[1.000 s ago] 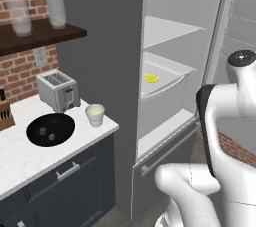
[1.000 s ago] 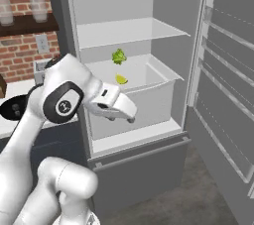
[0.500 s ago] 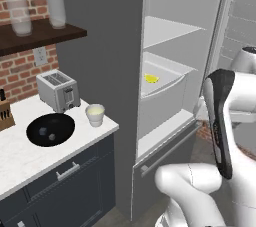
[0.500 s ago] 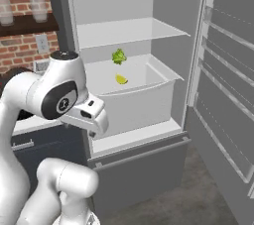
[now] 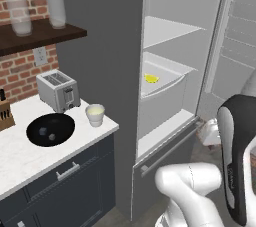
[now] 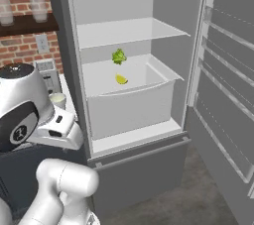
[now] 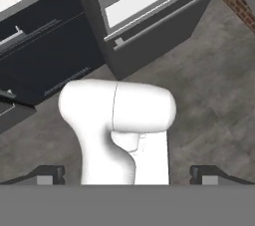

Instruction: Grab a lemon wedge from the fridge and one ice cube from the ice bowl, and put them in the glass of lemonade.

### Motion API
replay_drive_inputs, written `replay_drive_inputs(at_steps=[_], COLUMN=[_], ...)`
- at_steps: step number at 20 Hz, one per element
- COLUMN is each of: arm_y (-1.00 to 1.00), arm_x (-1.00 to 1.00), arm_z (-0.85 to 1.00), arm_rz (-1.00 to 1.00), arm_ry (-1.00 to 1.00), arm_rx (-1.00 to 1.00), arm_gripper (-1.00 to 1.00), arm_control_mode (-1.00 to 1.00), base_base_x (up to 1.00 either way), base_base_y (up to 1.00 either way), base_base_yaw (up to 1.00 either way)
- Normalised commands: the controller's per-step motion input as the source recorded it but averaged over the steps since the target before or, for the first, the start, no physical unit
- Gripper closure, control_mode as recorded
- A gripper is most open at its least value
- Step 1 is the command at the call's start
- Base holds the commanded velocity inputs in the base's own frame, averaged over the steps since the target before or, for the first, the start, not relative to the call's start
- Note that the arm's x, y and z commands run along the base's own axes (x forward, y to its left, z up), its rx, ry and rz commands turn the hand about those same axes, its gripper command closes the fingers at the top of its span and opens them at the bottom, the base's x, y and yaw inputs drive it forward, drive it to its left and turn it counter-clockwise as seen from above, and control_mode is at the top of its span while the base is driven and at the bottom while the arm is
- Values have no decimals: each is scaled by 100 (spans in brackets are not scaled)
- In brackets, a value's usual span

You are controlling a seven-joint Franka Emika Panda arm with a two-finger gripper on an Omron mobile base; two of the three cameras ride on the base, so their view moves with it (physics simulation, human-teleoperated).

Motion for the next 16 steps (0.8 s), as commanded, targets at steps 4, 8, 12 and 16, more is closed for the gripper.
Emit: replay_drive_inputs(at_steps=[4, 8, 12, 16], arm_y=[51, 37, 8, 0], arm_x=[5, 44, 10, 0], arm_z=[45, 1, -2, -14], arm_rz=[-1, -1, -1, 0], arm_ry=[0, 0, -1, -3], arm_rx=[-15, 0, 0, 0], arm_gripper=[-100, -100, -100, -100], arm_control_mode=[-100, -100, -100, -100], base_base_x=[0, 0, 0, 0], base_base_y=[0, 0, 0, 0], base_base_yaw=[0, 0, 0, 0])
